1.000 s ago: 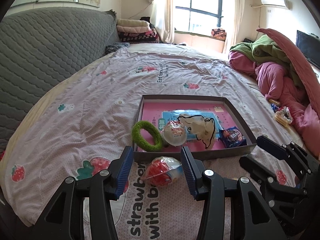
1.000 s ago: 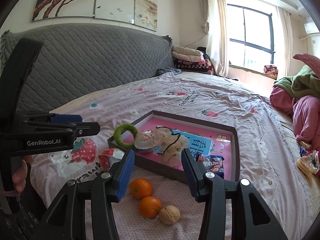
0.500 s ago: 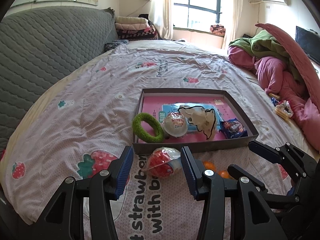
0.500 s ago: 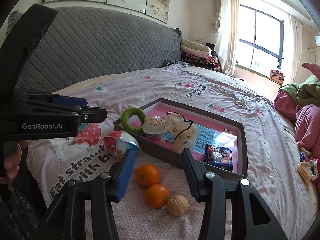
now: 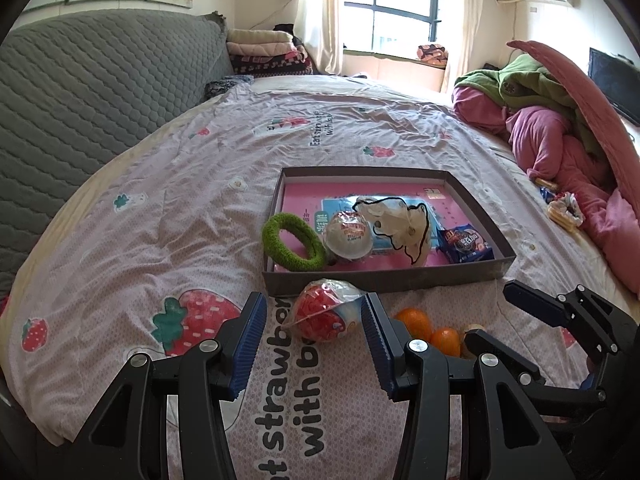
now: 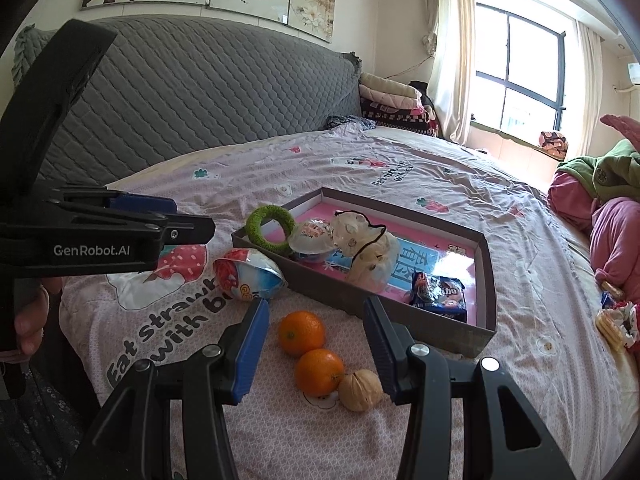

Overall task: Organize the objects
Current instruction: 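Withdraw both open tools from the tray back over the bed, then move the left tool toward the wrapped red ball while the right tool approaches the walnut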

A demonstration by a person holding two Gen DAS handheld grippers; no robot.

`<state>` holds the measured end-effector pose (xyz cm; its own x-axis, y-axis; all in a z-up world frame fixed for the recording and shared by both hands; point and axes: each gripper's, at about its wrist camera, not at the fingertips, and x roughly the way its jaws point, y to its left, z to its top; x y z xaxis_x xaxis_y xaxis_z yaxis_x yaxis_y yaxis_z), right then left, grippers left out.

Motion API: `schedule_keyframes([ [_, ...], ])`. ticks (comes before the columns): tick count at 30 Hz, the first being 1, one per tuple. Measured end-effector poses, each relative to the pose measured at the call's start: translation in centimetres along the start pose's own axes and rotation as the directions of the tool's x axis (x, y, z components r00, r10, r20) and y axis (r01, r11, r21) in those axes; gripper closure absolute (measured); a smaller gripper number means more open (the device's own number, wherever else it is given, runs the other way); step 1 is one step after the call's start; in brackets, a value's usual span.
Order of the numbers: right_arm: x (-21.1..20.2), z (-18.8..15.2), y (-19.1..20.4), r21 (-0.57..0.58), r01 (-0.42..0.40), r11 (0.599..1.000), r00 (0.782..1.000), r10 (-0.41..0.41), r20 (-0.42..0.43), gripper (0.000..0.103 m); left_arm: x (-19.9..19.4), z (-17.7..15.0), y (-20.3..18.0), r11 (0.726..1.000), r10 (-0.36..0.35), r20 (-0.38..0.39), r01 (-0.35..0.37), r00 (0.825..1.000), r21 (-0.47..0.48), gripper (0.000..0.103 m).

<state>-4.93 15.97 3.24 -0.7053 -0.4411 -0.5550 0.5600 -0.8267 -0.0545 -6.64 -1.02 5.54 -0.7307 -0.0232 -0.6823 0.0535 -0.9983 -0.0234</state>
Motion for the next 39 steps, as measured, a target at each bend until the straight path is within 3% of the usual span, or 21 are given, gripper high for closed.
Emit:
schedule_keyframes([
  [39, -0.8, -2.5, 1.2, 0.023, -0.058, 0.998, 0.996, 0.059, -0.069, 0.054, 1.5, -4.0, -1.1, 0.998, -0.028, -0.093, 0.034, 0.995, 0.059, 0.052],
])
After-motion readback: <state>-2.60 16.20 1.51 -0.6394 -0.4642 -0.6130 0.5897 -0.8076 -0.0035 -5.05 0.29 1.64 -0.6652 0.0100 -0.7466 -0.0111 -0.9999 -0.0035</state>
